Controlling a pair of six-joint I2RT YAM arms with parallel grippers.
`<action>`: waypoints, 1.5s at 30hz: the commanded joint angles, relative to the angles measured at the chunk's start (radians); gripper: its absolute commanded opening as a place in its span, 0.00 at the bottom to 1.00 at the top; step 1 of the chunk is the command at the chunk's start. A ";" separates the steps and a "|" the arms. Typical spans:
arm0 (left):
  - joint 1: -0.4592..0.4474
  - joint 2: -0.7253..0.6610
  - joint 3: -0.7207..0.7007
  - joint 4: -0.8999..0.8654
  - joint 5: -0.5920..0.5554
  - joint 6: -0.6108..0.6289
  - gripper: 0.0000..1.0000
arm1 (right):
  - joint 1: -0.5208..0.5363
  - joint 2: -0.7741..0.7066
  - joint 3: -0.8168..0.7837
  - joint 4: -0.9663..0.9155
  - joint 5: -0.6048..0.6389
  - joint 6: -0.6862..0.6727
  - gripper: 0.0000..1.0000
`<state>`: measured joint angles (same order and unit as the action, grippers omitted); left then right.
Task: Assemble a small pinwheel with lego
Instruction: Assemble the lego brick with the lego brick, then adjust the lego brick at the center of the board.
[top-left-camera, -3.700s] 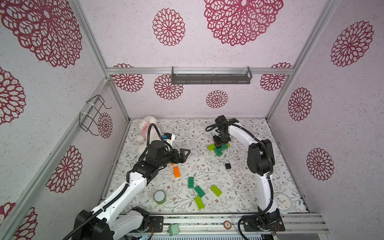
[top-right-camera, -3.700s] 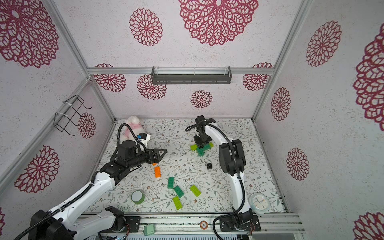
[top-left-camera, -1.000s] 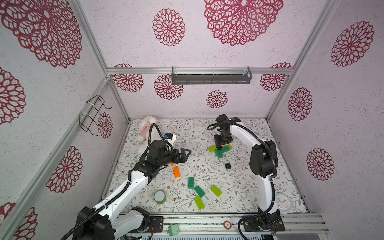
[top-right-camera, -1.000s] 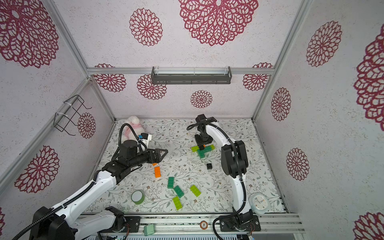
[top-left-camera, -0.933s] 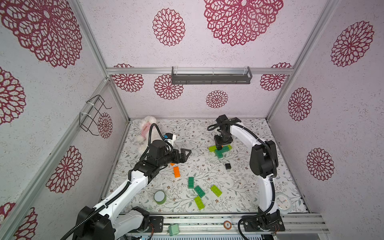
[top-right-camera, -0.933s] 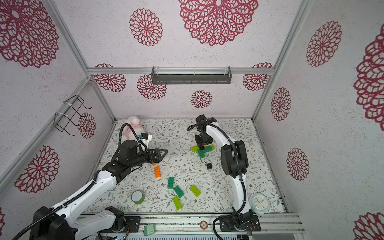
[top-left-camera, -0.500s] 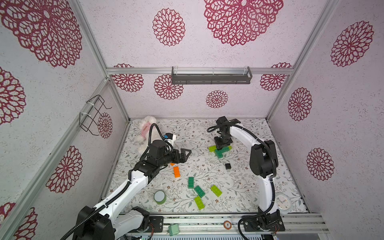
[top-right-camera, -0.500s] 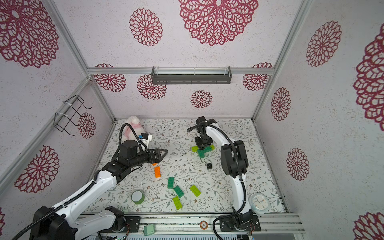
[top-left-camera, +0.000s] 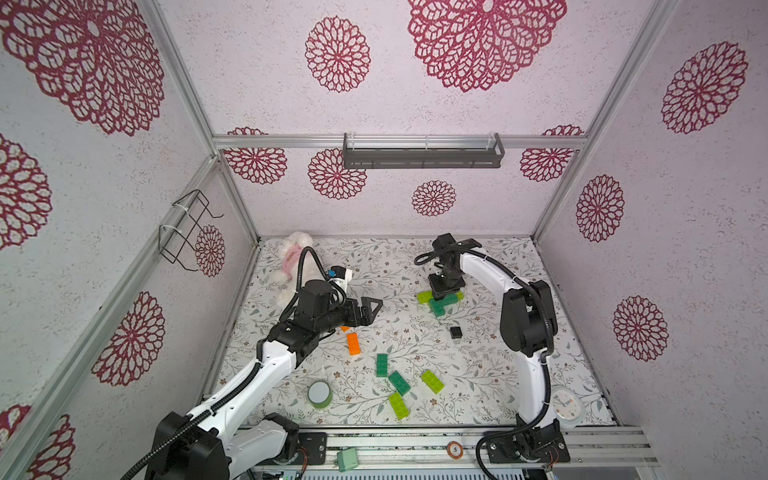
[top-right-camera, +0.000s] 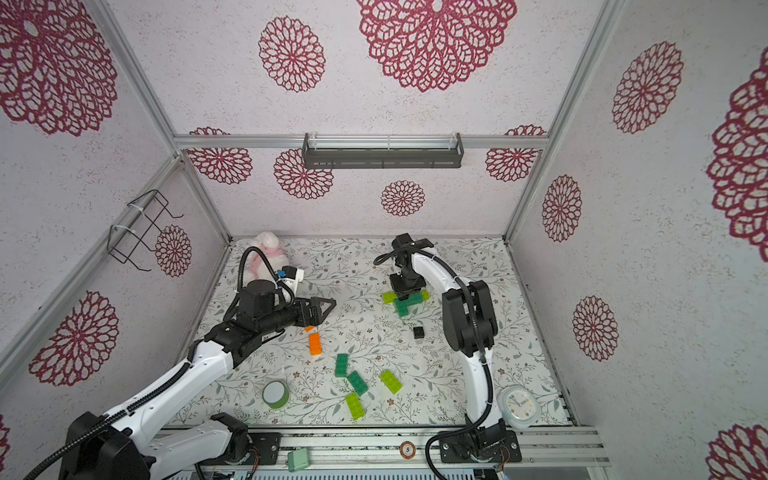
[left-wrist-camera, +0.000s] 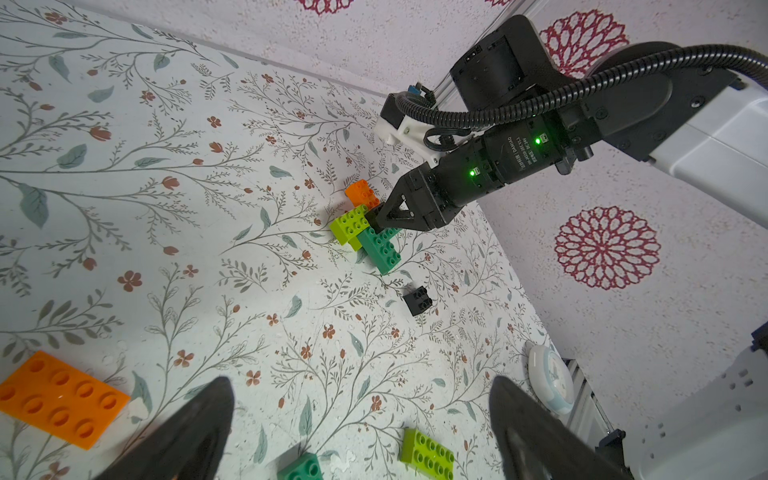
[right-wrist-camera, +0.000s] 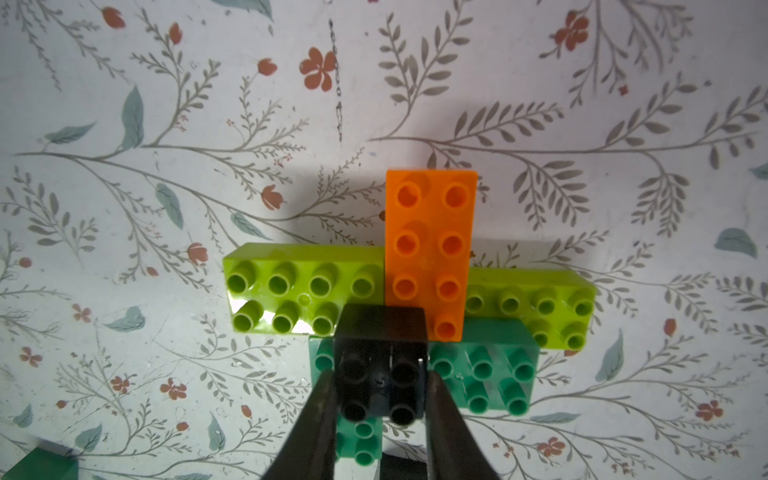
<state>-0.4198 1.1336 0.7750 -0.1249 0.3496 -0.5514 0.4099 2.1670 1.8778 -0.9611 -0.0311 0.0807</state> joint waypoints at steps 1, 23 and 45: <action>0.007 -0.005 -0.003 0.028 -0.001 -0.004 0.97 | -0.003 -0.024 -0.032 0.000 -0.022 0.019 0.28; 0.007 -0.043 -0.030 0.035 -0.012 -0.026 0.97 | -0.135 -0.158 -0.047 0.175 0.007 0.179 0.42; 0.008 -0.020 -0.030 0.034 -0.011 -0.060 0.98 | -0.176 0.065 -0.026 0.224 -0.019 0.149 0.06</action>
<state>-0.4198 1.1084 0.7517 -0.1165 0.3470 -0.6037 0.2363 2.2570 1.8709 -0.7460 -0.0372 0.2440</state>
